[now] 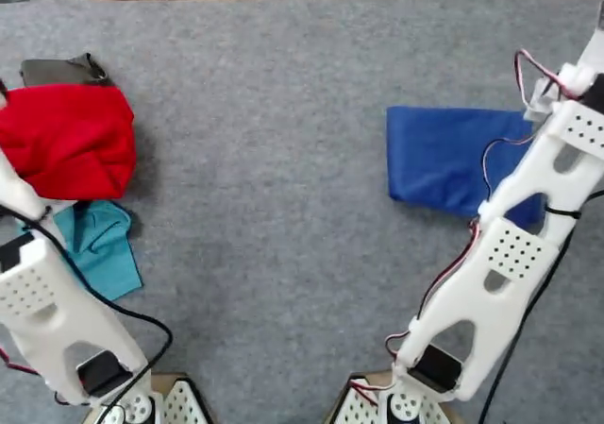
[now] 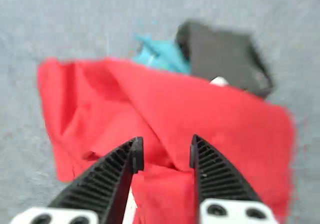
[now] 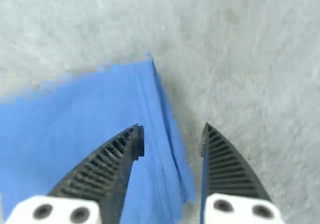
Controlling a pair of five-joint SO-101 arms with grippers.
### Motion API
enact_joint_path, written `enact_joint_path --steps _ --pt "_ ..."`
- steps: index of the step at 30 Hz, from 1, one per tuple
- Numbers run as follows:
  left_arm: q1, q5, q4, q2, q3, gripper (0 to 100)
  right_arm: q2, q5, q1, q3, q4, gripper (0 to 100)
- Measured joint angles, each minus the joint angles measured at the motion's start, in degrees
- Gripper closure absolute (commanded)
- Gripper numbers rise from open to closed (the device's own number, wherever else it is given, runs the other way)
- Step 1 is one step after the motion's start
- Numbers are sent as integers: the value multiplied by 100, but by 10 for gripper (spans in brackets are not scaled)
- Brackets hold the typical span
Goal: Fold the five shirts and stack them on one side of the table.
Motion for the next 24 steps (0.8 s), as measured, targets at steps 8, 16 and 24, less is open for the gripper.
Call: enact_joint_path --steps 8,16,24 --pt "9 -589 -1002 554 1178 975 -1073 0 -369 35 9 814" --pt "202 -378 -79 79 440 971 -2470 0 -404 2013 18 814" --pt "1530 308 993 -1160 0 972 -3174 0 -404 3376 18 814"
